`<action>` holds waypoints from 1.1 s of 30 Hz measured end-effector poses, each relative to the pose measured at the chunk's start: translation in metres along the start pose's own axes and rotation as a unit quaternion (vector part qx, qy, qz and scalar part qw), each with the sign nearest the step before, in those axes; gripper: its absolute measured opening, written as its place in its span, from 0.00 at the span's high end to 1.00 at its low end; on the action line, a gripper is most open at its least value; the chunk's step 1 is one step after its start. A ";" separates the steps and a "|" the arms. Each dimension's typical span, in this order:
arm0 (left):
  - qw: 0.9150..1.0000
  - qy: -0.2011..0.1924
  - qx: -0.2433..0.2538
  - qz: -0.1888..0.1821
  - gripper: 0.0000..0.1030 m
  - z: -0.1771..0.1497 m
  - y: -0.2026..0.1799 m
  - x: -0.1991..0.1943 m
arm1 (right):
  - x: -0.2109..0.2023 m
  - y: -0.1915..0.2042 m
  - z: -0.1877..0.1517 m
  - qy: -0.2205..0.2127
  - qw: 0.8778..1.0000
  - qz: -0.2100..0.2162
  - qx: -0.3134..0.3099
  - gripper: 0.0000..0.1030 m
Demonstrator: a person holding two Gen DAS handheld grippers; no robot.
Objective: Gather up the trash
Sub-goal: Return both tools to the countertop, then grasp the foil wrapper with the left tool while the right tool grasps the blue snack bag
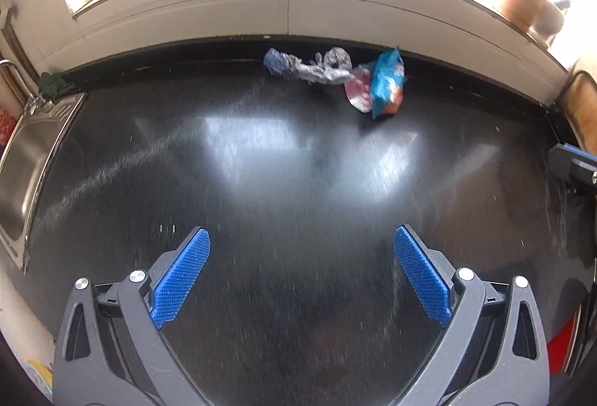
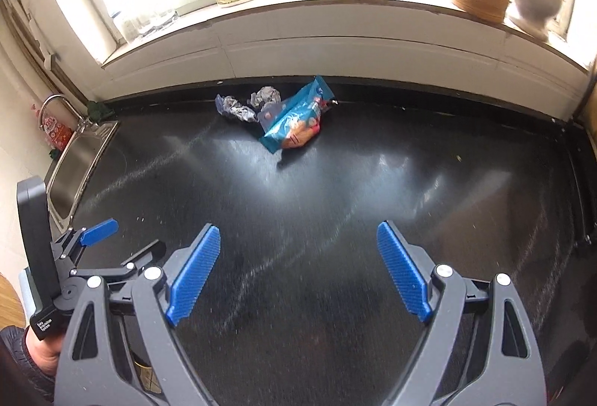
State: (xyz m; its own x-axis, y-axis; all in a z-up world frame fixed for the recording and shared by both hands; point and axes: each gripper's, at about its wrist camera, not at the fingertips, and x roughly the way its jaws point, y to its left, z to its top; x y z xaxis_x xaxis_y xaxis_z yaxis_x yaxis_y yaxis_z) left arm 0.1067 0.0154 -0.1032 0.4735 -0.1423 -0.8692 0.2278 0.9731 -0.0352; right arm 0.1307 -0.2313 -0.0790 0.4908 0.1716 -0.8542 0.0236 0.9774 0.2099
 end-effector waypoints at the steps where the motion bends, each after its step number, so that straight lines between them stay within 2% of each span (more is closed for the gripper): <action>1: 1.000 0.000 -0.001 0.001 0.07 0.007 0.001 0.005 | 0.007 -0.001 0.006 0.003 1.000 0.003 0.004 0.19; 8: 1.000 0.014 -0.027 -0.005 0.07 0.074 0.011 0.051 | 0.058 0.001 0.049 0.018 1.000 0.002 0.010 0.19; 12: 0.999 0.027 -0.043 -0.005 0.07 0.120 0.013 0.091 | 0.090 0.003 0.073 0.030 0.999 0.000 0.011 0.19; 16: 0.998 0.041 -0.056 -0.013 0.07 0.152 0.015 0.127 | 0.123 0.002 0.095 0.045 0.999 -0.001 0.015 0.19; 20: 0.996 0.058 -0.063 -0.016 0.07 0.171 0.017 0.163 | 0.157 0.000 0.110 0.064 0.998 -0.001 0.021 0.19; 25: 0.993 0.084 -0.083 -0.026 0.07 0.174 0.028 0.198 | 0.194 -0.001 0.117 0.085 0.996 0.000 0.029 0.19; 27: 0.992 0.076 -0.093 -0.033 0.06 0.174 0.030 0.201 | 0.206 -0.002 0.117 0.095 0.995 -0.001 0.035 0.20; 30: 0.993 0.074 -0.090 -0.033 0.06 0.179 0.028 0.205 | 0.218 -0.003 0.115 0.104 0.994 0.003 0.042 0.28; 31: 0.993 0.073 -0.091 -0.033 0.07 0.181 0.028 0.206 | 0.221 -0.003 0.113 0.107 0.993 0.004 0.042 0.37; 32: 0.993 0.071 -0.093 -0.033 0.07 0.181 0.028 0.206 | 0.221 -0.003 0.112 0.109 0.993 0.007 0.043 0.40; 33: 0.993 0.067 -0.094 -0.034 0.08 0.182 0.027 0.206 | 0.221 -0.003 0.110 0.110 0.993 0.005 0.041 0.49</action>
State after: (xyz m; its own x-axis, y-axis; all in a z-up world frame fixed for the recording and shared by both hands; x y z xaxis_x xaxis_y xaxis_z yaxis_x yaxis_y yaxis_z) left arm 0.3654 -0.0209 -0.1934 0.3415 -0.1952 -0.9194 0.0869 0.9806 -0.1759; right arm 0.3353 -0.2094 -0.2162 0.2902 0.2123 -0.9331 0.0957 0.9637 0.2491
